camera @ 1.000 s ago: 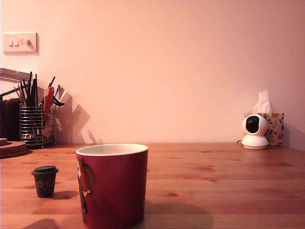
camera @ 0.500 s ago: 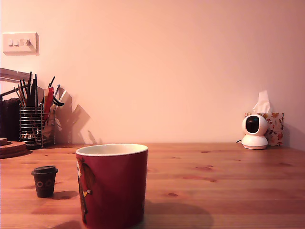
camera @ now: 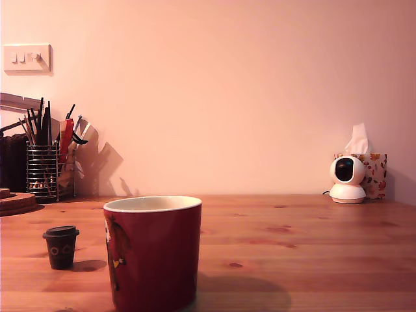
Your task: Pick up the coffee capsules on the table and drop them inside the coffee cup
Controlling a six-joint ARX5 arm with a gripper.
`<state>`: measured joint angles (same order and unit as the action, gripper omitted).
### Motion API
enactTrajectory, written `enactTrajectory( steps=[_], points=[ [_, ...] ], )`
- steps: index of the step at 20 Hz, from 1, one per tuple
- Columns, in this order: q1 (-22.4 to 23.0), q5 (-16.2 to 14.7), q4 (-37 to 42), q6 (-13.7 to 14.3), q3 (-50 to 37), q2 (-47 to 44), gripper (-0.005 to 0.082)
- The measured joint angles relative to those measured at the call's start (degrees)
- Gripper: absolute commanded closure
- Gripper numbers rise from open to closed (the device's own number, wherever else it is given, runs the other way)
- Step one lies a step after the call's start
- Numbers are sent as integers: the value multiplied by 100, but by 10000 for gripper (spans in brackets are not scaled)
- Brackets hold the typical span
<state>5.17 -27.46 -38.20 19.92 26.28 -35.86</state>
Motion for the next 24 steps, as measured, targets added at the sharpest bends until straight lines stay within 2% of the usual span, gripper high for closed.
enactTrajectory(
  steps=[2,8,9,10,12,13,17,22,23,24],
  points=[
    [0,37,2,214,94,4,788],
    [0,37,0,262,105,4,777],
    [0,37,0,264,105,4,743],
    [0,37,-2,262,105,4,636],
    [0,33,-4,264,105,4,354],
    [0,33,-11,264,105,2,285],
    [0,-22,-17,267,105,2,274],
    [0,-461,-15,280,105,-197,274],
    [0,-503,-13,319,105,-299,274],
    [0,-507,2,490,105,-420,274]
  ],
)
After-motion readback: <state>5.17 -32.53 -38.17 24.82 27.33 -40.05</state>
